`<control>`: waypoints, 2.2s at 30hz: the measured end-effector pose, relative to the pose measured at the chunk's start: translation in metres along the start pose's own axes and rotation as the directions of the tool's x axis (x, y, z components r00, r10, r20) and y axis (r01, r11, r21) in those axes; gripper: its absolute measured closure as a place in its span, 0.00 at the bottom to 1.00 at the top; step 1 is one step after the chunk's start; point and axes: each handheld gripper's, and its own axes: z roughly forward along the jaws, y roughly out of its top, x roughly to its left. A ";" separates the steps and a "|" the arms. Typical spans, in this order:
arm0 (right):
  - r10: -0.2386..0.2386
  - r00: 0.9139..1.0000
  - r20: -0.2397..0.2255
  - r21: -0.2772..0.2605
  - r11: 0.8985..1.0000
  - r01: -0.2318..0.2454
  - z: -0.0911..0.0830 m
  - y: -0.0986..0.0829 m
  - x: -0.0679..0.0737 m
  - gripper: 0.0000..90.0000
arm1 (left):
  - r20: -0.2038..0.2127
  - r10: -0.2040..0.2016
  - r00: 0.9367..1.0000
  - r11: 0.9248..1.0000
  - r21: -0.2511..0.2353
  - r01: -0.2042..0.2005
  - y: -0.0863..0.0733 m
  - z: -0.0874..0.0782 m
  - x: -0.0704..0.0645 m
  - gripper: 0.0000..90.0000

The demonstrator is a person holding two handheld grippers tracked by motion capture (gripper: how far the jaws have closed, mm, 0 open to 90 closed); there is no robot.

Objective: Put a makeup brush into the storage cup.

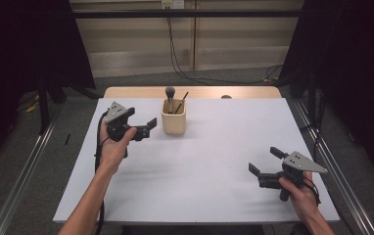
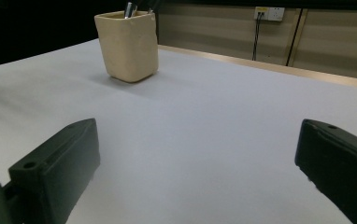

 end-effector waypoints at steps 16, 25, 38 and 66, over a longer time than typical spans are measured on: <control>-0.001 1.000 0.001 -0.001 1.000 0.001 0.000 0.000 0.000 0.00 | -0.006 -0.008 1.000 1.000 -0.004 0.008 -0.012 -0.030 0.001 0.04; -0.002 1.000 0.004 0.004 1.000 0.002 0.000 0.000 0.000 0.00 | -0.018 -0.011 1.000 1.000 0.007 0.011 -0.024 -0.046 0.002 0.04; -0.003 1.000 0.014 0.004 1.000 0.003 -0.003 -0.001 0.000 0.00 | -0.032 0.017 0.999 1.000 -0.018 -0.018 -0.042 -0.077 -0.003 0.04; 0.010 1.000 0.017 -0.002 1.000 -0.010 -0.006 -0.001 -0.001 0.00 | -0.065 0.004 0.998 1.000 0.010 -0.003 -0.081 -0.136 -0.023 0.04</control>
